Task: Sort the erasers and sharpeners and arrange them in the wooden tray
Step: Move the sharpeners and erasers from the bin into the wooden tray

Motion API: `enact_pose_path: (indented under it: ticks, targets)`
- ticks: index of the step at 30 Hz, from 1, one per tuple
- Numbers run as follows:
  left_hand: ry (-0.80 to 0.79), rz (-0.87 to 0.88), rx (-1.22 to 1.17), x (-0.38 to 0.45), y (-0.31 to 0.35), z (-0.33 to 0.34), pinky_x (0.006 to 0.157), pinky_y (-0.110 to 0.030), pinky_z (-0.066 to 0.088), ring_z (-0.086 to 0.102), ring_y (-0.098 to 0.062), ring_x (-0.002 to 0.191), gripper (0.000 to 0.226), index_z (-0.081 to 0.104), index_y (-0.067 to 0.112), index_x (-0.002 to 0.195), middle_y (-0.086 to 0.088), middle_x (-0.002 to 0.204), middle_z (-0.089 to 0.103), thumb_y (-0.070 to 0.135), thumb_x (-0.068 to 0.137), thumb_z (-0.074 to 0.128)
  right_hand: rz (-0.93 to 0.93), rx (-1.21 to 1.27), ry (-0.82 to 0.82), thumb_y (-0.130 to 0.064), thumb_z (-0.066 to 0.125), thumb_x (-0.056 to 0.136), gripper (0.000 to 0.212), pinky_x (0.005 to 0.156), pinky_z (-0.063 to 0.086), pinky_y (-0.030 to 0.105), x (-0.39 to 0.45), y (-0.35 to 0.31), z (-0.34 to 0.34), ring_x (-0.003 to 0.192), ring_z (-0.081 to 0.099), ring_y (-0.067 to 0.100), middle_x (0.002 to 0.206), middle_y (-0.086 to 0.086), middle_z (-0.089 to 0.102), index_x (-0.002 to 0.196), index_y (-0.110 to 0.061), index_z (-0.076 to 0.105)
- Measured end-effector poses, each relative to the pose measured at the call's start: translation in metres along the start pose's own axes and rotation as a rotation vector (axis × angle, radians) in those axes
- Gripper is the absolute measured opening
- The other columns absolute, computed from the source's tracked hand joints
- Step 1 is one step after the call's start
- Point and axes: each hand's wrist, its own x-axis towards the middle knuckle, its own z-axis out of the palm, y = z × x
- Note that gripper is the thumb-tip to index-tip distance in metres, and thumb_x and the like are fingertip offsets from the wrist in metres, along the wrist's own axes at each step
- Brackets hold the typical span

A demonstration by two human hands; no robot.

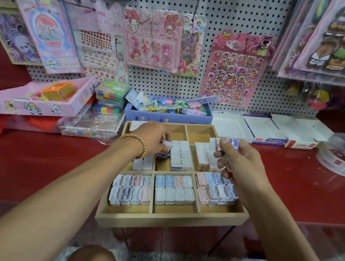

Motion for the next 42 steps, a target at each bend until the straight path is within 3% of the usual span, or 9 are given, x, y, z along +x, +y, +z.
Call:
enact_pose_path:
  ticks: [5,10,16,20,28,32,36,39,42]
  targets:
    - [0.003,-0.007,0.026,0.003,0.0,0.007,0.089,-0.033,0.048,0.056,-0.018,0.1,0.032,0.068,0.019,0.112,0.0,0.101,0.063,0.018,0.081,0.077,0.005,0.015,0.018,-0.027,0.057,0.101,0.018,0.044,0.036,0.023,0.001,0.009,-0.005,0.052,0.05,0.008,0.073,0.001,0.065,0.098,-0.011,0.062]
    - [0.052,0.002,-0.001,0.001,0.0,0.018,0.094,-0.027,0.046,0.056,-0.02,0.112,0.039,0.067,0.015,0.115,-0.004,0.116,0.063,-0.004,0.08,0.066,0.023,0.026,0.019,-0.025,0.057,0.101,0.017,0.047,0.036,0.024,0.001,0.014,-0.003,0.053,0.05,0.008,0.074,0.002,0.065,0.099,-0.009,0.061]
    - [0.094,0.03,-0.01,-0.002,-0.001,0.022,0.091,-0.031,0.048,0.056,-0.018,0.101,0.025,0.065,0.024,0.089,0.0,0.103,0.061,0.004,0.076,0.074,0.039,0.023,0.009,-0.025,0.058,0.101,0.016,0.046,0.037,0.024,0.004,0.019,0.0,0.054,0.052,0.008,0.076,0.002,0.07,0.099,-0.009,0.062]
    - [0.205,0.049,-0.071,-0.009,-0.003,0.029,0.082,-0.03,0.048,0.057,-0.017,0.088,0.034,0.052,0.026,0.067,0.007,0.083,0.056,0.007,0.076,0.078,0.06,0.027,-0.009,-0.022,0.058,0.101,0.015,0.047,0.037,0.026,0.004,0.023,0.002,0.056,0.052,0.01,0.079,0.002,0.073,0.104,-0.008,0.063]
    - [0.21,0.055,-0.03,-0.01,-0.002,0.03,0.08,-0.028,0.044,0.057,-0.018,0.088,0.023,0.056,0.024,0.073,0.005,0.087,0.054,0.013,0.08,0.076,0.063,0.018,-0.08,-0.022,0.058,0.101,0.016,0.047,0.037,0.026,0.0,0.023,0.008,0.063,0.052,0.014,0.085,0.005,0.075,0.107,-0.009,0.064]
    - [0.192,0.048,0.078,-0.008,0.002,0.023,0.083,-0.03,0.047,0.058,-0.017,0.094,0.005,0.068,0.02,0.084,0.003,0.096,0.062,0.023,0.085,0.072,0.06,0.005,-0.136,-0.018,0.056,0.101,0.019,0.045,0.038,0.024,-0.003,0.018,0.012,0.061,0.052,0.014,0.081,0.002,0.074,0.11,-0.003,0.064]
    - [0.148,0.013,0.087,-0.01,0.002,0.015,0.083,-0.033,0.051,0.06,-0.018,0.094,0.009,0.073,0.022,0.096,0.003,0.104,0.067,0.024,0.087,0.07,0.064,0.009,-0.157,-0.017,0.057,0.101,0.02,0.045,0.038,0.023,-0.007,0.015,0.015,0.061,0.053,0.012,0.084,0.006,0.075,0.11,-0.001,0.064]
    - [0.251,-0.012,-0.131,-0.016,0.003,0.005,0.079,-0.032,0.052,0.062,-0.012,0.08,0.009,0.072,0.022,0.091,0.005,0.093,0.07,0.019,0.09,0.064,0.062,0.015,-0.163,-0.017,0.058,0.1,0.018,0.045,0.037,0.023,-0.008,0.015,0.019,0.061,0.053,0.012,0.089,0.009,0.075,0.109,-0.002,0.064]
    - [0.194,-0.035,-0.771,-0.032,0.022,-0.003,0.063,-0.025,0.055,0.069,-0.013,0.067,0.006,0.07,0.017,0.089,0.001,0.085,0.07,0.016,0.092,0.065,0.073,0.056,-0.179,-0.016,0.058,0.1,0.019,0.046,0.035,0.024,-0.009,0.014,0.025,0.059,0.051,0.012,0.086,0.009,0.074,0.109,-0.001,0.063]
